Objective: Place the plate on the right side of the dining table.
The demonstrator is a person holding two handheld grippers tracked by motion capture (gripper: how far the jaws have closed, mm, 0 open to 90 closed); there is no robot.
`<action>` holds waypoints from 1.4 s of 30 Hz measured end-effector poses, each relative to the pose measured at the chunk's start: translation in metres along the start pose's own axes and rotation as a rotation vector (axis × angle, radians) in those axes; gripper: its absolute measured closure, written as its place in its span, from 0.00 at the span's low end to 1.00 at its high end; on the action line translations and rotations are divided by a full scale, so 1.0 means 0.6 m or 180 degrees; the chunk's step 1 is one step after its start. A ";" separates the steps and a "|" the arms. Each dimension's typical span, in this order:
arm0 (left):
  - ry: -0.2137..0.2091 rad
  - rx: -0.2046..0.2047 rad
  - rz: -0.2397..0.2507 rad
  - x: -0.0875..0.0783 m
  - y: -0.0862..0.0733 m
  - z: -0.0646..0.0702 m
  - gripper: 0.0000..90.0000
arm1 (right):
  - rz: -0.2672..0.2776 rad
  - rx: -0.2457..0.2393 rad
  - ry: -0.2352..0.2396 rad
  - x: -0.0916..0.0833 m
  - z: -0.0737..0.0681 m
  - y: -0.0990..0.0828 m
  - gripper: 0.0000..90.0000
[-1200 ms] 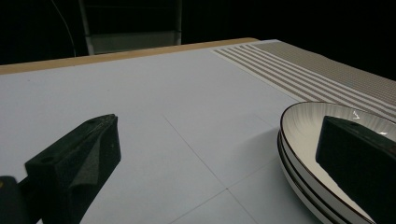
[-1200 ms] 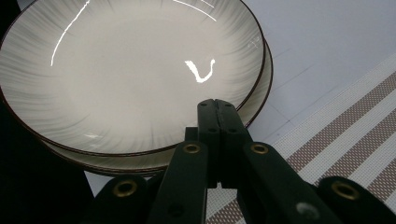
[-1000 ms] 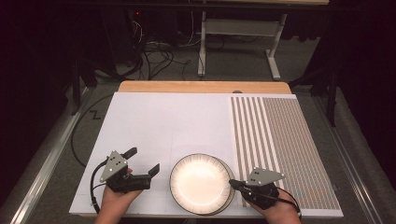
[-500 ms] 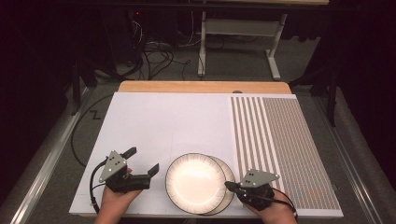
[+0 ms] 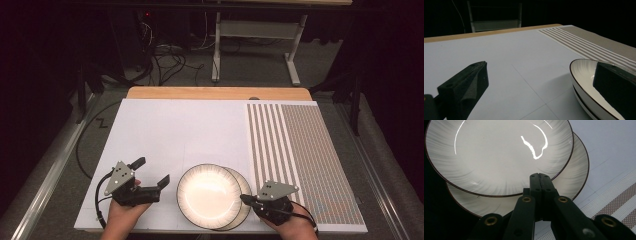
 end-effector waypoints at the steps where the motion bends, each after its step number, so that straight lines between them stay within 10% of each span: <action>1: -0.0003 -0.0010 0.0011 0.000 0.000 0.000 0.01 | -0.0001 0.0010 -0.0004 0.000 -0.001 0.000 1.00; 42: 0.0122 -0.0159 0.0077 -0.003 0.021 -0.001 0.01 | -0.0064 -0.0133 0.0077 0.026 -0.022 0.012 1.00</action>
Point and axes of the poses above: each handheld gripper's, and its own axes: x roughly forward along the jaws, y roughly out of its top, z roughly to its right, the point moved 2 cm from there along x, roughly forward along the jaws, and after that the axes turned 5 degrees about -x, right-handed, at the moved point
